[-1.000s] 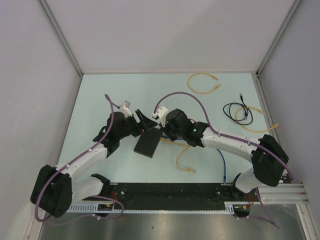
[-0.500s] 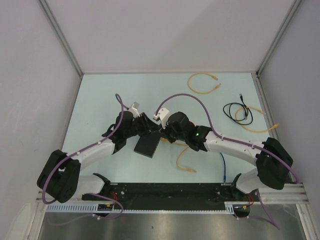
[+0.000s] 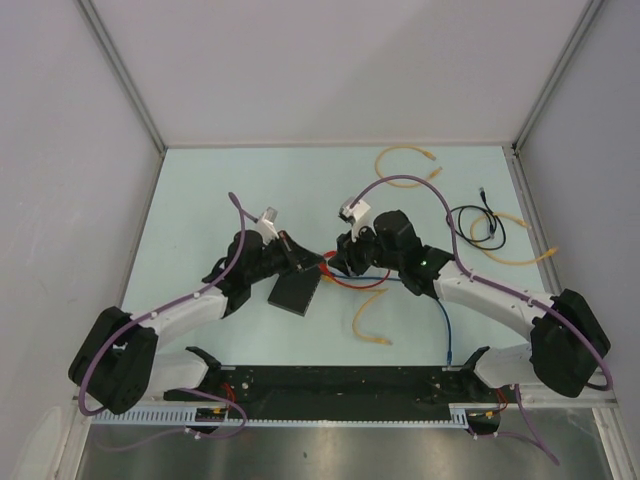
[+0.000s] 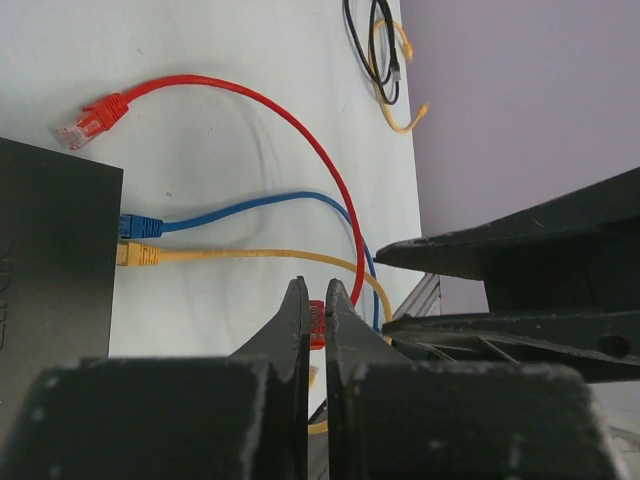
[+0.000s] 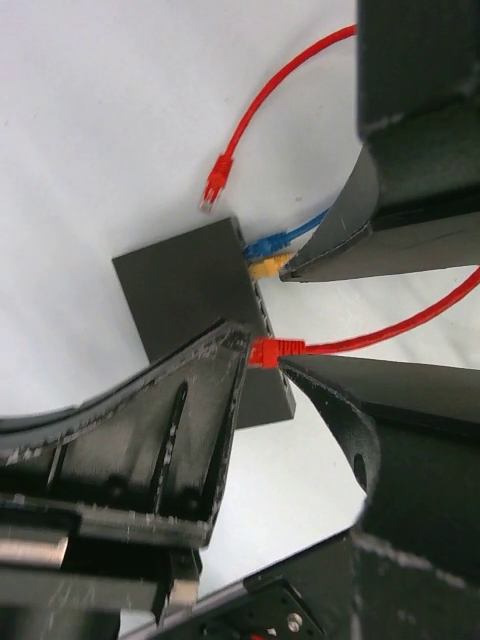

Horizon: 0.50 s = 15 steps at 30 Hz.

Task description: Insert the plug into the switch port

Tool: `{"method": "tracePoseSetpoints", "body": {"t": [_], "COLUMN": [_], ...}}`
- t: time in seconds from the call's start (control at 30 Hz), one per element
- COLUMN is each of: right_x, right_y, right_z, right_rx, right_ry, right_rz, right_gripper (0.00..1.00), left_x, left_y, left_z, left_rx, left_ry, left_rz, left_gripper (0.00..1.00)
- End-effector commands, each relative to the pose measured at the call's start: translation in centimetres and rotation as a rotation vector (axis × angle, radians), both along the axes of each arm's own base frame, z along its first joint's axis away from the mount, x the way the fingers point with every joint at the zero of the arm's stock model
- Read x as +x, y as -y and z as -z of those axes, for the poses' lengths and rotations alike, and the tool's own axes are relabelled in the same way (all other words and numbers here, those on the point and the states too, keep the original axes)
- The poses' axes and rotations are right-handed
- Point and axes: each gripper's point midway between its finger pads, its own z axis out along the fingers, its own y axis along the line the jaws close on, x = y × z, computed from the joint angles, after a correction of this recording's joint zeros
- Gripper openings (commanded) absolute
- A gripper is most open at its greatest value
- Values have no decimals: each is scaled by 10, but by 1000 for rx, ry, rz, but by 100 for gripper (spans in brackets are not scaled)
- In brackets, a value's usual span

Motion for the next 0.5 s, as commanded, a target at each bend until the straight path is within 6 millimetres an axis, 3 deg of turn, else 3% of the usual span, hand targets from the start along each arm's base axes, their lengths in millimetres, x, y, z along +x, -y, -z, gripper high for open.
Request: {"method": "tracePoseSetpoints", "body": {"t": [0.0, 0.47], "right_x": [-10, -8], "right_y": [-13, -22], "right_z": [-18, 3], "right_rx": [75, 26], "right_ry": [27, 37], "right_rz": [-85, -100], "right_gripper": [39, 34], "left_x": [-1, -3], "left_y": [5, 6], "left_z": [-30, -44], "left_rx": [-84, -147], "left_ry": [93, 117], "left_rz": [16, 16], "left_gripper": [0, 0]}}
